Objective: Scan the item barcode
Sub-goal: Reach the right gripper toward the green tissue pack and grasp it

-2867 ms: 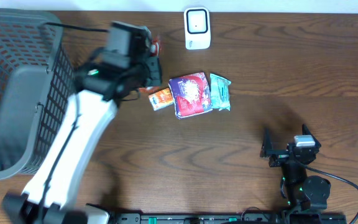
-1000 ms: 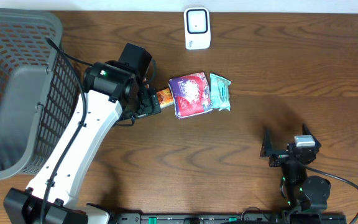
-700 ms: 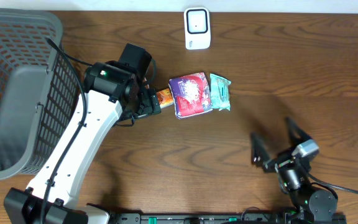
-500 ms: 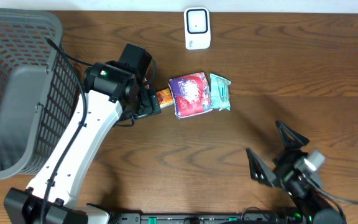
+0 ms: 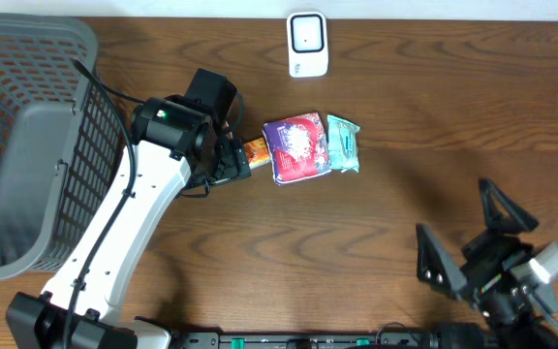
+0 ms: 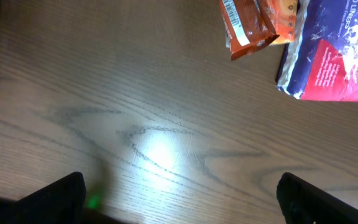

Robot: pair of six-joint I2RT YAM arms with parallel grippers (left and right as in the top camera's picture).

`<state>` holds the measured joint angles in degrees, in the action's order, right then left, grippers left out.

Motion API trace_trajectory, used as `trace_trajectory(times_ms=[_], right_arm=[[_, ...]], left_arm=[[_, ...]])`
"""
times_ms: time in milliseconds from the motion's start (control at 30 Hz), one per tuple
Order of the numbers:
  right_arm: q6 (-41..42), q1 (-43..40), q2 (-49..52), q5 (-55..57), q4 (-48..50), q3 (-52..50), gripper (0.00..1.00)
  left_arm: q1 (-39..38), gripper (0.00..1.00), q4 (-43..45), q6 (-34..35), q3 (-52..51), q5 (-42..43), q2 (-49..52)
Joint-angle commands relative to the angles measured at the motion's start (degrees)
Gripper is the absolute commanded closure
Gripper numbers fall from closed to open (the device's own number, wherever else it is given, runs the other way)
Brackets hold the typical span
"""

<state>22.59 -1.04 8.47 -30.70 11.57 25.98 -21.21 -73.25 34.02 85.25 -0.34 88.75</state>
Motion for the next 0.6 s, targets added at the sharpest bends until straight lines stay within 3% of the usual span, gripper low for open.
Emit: trace_trajectory(times_ms=[0, 300, 433, 567], right_arm=[[-14.0, -0.4, 8.2, -1.2, -12.5, 11.1, 0.01], [-25.0, -0.4, 42.4, -5.6, -54.4, 40.9, 0.01], [-25.9, -0.4, 53.9, -13.1, -62.8, 48.1, 0.01], [-25.9, -0.4, 61.4, -19.1, -66.1, 48.5, 0.01]], left_arm=[[0.0, 0.02, -0.2, -1.0, -0.1, -0.3, 0.3], [0.0, 0.02, -0.2, -1.0, -0.1, -0.3, 0.4], [0.0, 0.02, -0.2, -1.0, -0.1, -0.3, 0.4], [0.0, 0.02, -0.2, -1.0, -0.1, -0.3, 0.3]])
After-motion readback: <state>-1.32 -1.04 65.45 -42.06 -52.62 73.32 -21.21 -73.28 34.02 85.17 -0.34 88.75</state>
